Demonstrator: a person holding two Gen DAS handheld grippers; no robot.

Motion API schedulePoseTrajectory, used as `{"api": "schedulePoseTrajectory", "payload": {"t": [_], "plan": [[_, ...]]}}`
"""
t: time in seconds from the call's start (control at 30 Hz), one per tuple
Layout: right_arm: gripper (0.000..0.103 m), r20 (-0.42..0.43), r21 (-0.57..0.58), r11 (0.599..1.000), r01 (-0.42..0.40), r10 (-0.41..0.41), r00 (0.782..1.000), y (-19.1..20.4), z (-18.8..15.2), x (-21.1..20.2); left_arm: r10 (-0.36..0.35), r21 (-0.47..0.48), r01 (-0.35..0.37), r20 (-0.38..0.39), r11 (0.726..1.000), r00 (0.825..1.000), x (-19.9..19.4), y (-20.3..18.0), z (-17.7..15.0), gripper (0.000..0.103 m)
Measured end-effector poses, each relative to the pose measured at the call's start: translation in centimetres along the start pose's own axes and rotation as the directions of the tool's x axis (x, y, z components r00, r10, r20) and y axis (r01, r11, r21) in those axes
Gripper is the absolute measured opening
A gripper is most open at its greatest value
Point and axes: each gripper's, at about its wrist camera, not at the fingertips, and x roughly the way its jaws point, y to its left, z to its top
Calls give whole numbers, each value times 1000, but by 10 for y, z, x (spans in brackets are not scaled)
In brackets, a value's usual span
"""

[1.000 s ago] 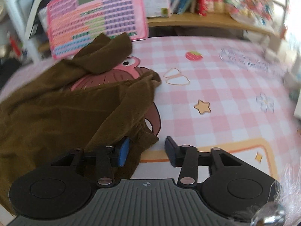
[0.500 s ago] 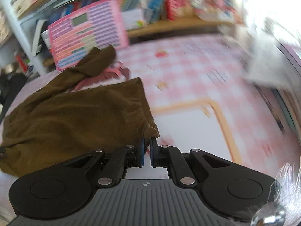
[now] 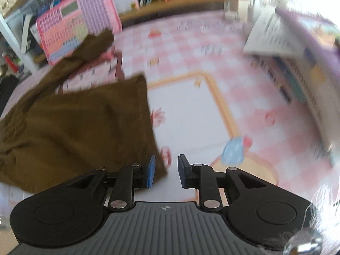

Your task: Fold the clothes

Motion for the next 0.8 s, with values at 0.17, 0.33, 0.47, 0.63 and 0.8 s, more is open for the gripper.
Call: {"api": "schedulePoseTrajectory", "payload": {"t": [0.17, 0.33, 0.47, 0.63, 0.8], "plan": [[23, 50, -102, 989, -107, 113, 992, 29, 16, 1, 32, -82, -29, 36, 996, 999, -8, 16, 3, 65], [20, -6, -213, 963, -163, 166, 986, 63, 7, 28, 50, -110, -44, 51, 993, 997, -11, 21, 3, 65], [9, -32, -223, 972, -69, 63, 997, 56, 7, 52, 57, -124, -52, 40, 991, 998, -12, 22, -2, 65], [0, -14, -222, 975, 4, -8, 1000, 47, 16, 57, 61, -146, -56, 26, 988, 998, -9, 26, -6, 65], [6, -16, -227, 974, 2, -6, 1000, 46, 14, 56, 56, -135, -52, 25, 989, 998, 1, 21, -5, 63]]}}
